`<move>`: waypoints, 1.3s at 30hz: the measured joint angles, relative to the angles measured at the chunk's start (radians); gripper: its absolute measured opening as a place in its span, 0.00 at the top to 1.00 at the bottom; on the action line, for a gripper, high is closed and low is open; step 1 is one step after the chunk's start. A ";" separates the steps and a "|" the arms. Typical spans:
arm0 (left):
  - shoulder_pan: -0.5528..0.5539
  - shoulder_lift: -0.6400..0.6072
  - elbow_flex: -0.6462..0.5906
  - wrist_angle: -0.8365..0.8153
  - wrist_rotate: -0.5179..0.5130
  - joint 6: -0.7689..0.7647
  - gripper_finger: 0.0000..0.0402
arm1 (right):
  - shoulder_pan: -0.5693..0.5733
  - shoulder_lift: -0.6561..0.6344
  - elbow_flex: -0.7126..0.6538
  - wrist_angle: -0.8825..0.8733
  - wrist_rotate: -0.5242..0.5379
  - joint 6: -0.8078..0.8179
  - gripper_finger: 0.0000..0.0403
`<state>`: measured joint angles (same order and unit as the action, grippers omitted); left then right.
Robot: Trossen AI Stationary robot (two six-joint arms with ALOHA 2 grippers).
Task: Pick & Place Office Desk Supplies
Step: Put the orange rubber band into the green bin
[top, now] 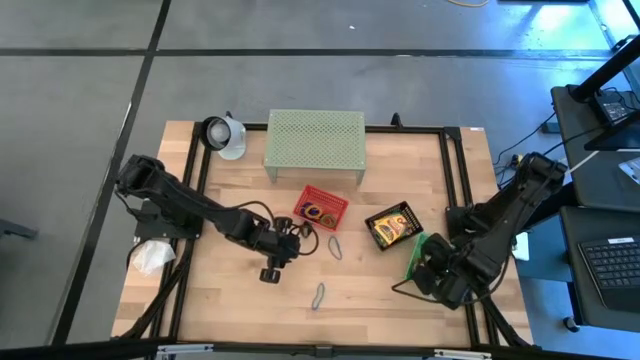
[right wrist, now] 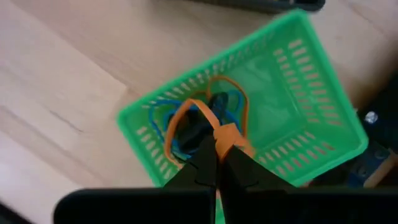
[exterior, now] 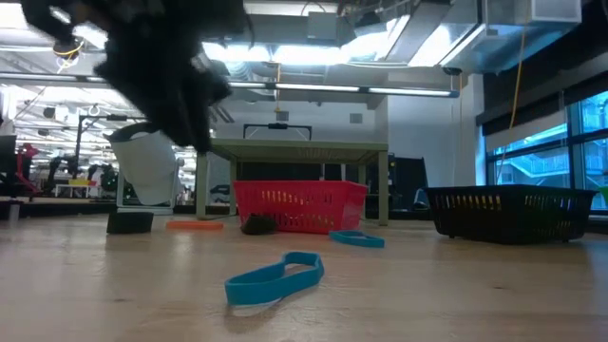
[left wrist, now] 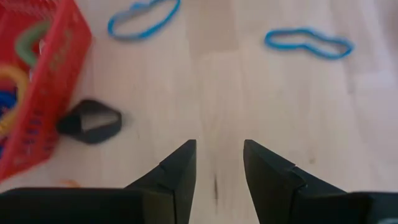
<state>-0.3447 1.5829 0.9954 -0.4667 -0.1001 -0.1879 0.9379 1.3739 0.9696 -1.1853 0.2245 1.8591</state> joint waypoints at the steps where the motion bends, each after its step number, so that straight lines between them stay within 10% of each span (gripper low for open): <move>1: 0.002 0.000 -0.014 0.002 0.003 -0.008 0.68 | -0.003 0.009 -0.006 0.007 -0.013 0.000 1.00; 26: 0.071 -0.077 -0.030 -0.263 0.025 0.009 0.68 | -0.097 0.021 -0.126 0.138 -0.070 -0.099 0.99; 39: 0.104 -0.077 -0.030 -0.316 0.148 -0.192 0.68 | -0.097 0.021 -0.126 0.165 -0.108 -0.133 0.63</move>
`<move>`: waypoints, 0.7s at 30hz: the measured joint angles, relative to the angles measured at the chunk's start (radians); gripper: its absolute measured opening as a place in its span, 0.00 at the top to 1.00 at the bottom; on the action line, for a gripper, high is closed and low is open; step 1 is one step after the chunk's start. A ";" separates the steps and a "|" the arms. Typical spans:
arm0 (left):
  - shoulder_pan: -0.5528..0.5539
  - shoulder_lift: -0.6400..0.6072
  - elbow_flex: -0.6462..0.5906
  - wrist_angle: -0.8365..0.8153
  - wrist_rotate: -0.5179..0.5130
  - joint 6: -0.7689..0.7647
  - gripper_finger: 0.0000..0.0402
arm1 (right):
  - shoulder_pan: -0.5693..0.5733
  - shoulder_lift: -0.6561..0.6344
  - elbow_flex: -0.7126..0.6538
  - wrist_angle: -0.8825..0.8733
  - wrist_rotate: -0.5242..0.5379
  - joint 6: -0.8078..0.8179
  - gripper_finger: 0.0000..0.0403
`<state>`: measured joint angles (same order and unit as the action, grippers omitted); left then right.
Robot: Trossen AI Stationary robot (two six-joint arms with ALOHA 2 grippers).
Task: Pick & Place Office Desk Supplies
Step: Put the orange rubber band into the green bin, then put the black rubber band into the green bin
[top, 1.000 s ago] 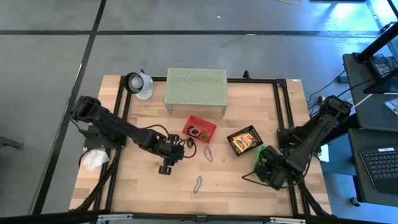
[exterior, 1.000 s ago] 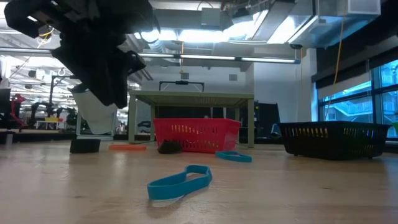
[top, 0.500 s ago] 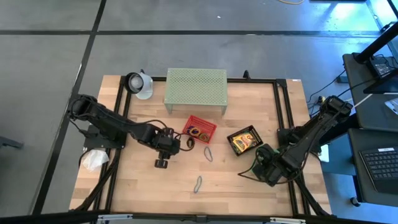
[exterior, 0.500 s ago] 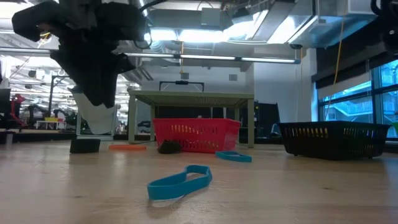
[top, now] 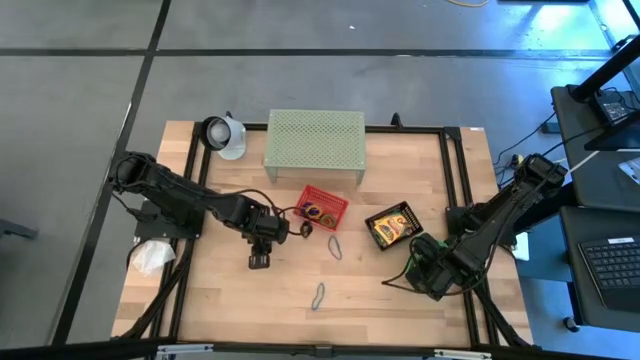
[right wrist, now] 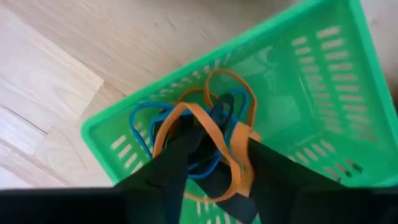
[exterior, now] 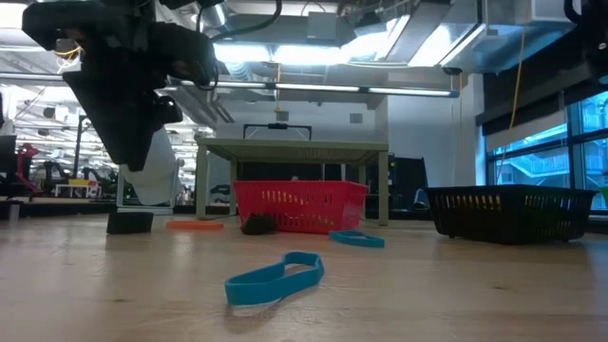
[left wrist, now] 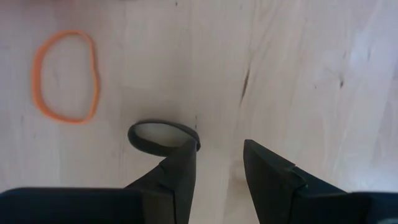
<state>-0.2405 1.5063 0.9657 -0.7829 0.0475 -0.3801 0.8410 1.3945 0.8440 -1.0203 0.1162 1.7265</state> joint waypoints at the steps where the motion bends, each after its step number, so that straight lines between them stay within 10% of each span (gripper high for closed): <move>1: 0.000 0.000 0.000 0.000 0.000 0.000 0.68 | 0.000 0.000 0.000 0.000 -0.011 0.011 0.60; 21: 0.000 0.000 0.000 -0.007 0.033 0.045 0.68 | -0.018 0.007 0.056 -0.090 -0.141 0.068 0.56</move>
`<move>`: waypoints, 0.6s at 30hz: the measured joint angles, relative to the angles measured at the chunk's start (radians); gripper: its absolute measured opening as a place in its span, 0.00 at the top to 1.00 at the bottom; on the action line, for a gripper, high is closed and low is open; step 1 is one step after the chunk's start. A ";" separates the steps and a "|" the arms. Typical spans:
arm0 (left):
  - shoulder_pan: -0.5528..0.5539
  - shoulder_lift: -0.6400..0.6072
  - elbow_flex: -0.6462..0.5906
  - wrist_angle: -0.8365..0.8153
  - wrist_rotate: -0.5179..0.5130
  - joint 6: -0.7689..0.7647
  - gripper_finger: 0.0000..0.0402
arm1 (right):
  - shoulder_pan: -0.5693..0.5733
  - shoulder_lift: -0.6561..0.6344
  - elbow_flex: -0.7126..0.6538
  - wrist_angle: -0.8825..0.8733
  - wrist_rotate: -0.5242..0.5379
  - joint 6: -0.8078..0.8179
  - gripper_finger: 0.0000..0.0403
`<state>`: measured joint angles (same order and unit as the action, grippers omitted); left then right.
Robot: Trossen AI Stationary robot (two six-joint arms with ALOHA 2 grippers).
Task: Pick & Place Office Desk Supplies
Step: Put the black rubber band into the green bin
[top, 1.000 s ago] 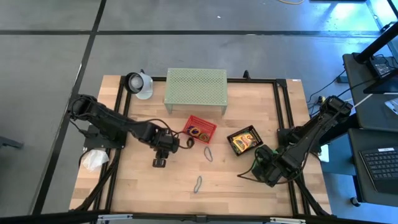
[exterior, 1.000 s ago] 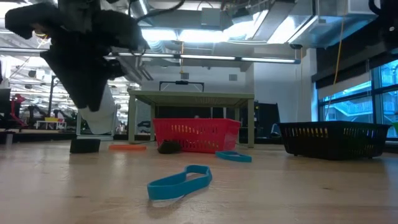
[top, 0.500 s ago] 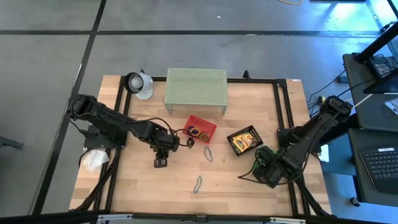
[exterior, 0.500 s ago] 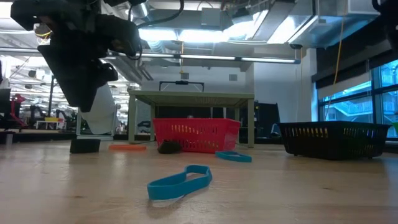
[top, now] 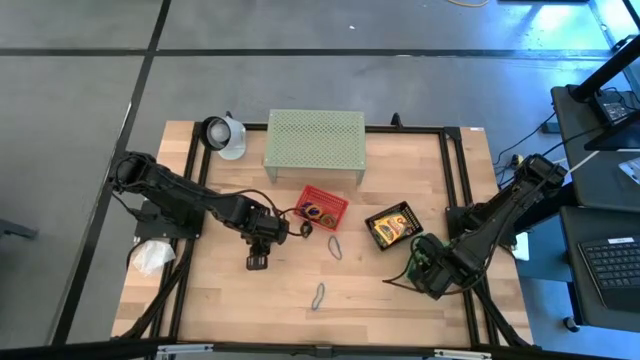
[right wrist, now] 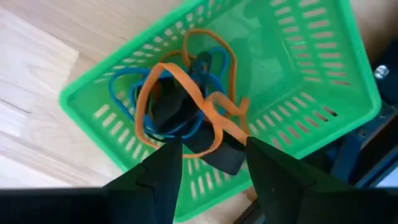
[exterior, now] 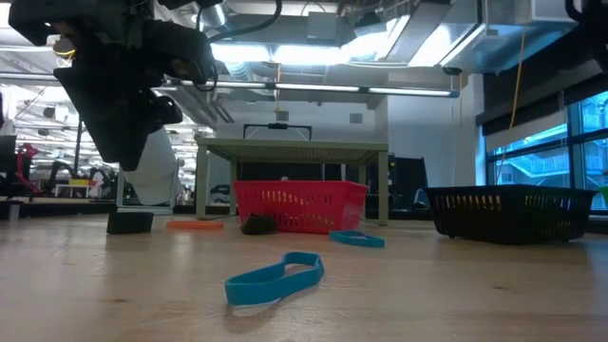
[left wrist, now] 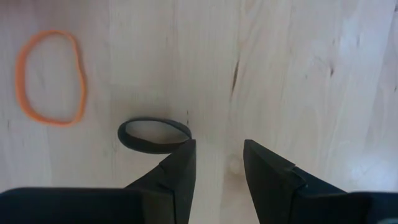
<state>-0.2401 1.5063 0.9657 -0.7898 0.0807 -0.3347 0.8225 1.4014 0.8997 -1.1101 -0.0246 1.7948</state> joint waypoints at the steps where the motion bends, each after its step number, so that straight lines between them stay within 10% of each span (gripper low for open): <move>1: 0.000 0.000 0.000 0.000 0.000 0.005 0.68 | -0.002 0.000 0.000 0.000 -0.005 -0.003 0.56; 11: 0.000 0.000 0.000 0.000 -0.009 -0.111 0.68 | -0.003 0.000 0.047 -0.013 0.174 -0.015 0.61; 18: 0.000 0.008 0.000 0.009 -0.077 -0.188 0.68 | 0.019 0.000 0.138 0.047 0.534 -0.091 0.64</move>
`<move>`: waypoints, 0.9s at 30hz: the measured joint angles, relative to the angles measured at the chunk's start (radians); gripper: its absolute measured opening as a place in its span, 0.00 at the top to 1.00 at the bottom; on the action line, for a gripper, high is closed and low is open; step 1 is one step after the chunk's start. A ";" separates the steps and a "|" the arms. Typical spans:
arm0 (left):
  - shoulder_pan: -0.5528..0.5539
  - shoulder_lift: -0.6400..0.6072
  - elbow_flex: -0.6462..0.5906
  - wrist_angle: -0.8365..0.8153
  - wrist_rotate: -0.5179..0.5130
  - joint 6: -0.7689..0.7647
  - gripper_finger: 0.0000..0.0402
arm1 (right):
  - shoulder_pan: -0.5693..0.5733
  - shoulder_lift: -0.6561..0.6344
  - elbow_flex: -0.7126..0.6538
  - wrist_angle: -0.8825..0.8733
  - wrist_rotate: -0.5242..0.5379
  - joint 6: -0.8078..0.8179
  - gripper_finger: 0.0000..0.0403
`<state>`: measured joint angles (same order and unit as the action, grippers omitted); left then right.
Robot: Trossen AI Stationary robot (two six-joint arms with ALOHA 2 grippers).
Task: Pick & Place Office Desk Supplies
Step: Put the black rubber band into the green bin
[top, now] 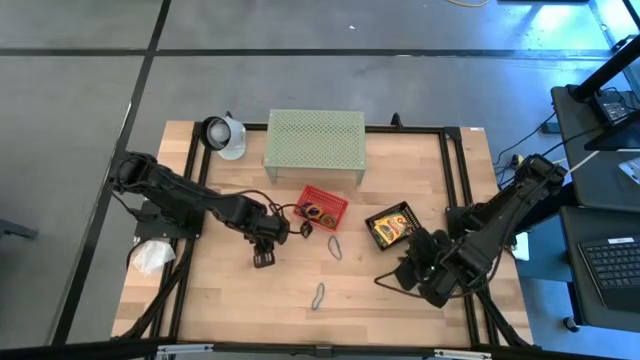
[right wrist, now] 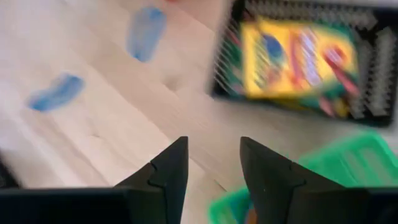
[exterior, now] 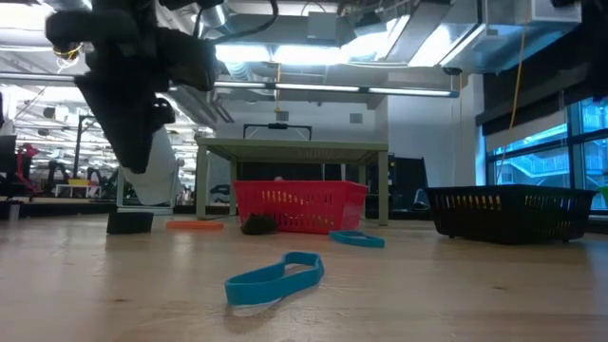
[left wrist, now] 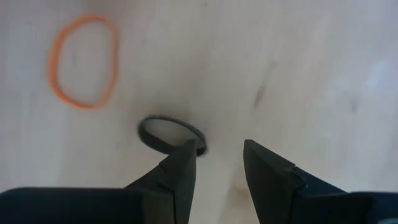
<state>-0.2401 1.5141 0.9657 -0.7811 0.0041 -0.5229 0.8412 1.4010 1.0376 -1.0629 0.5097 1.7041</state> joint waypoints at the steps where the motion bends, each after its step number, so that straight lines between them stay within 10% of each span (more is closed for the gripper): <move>1: 0.000 0.007 0.000 -0.001 -0.013 0.000 0.68 | 0.003 0.000 0.009 0.021 0.036 -0.023 0.64; 27: -0.049 0.240 0.006 -0.007 -0.106 0.231 0.68 | 0.004 0.000 0.017 0.286 0.202 -0.222 0.67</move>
<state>-0.2890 1.7539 0.9714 -0.7884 -0.1021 -0.2916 0.8452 1.4006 1.0546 -0.7771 0.7119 1.4820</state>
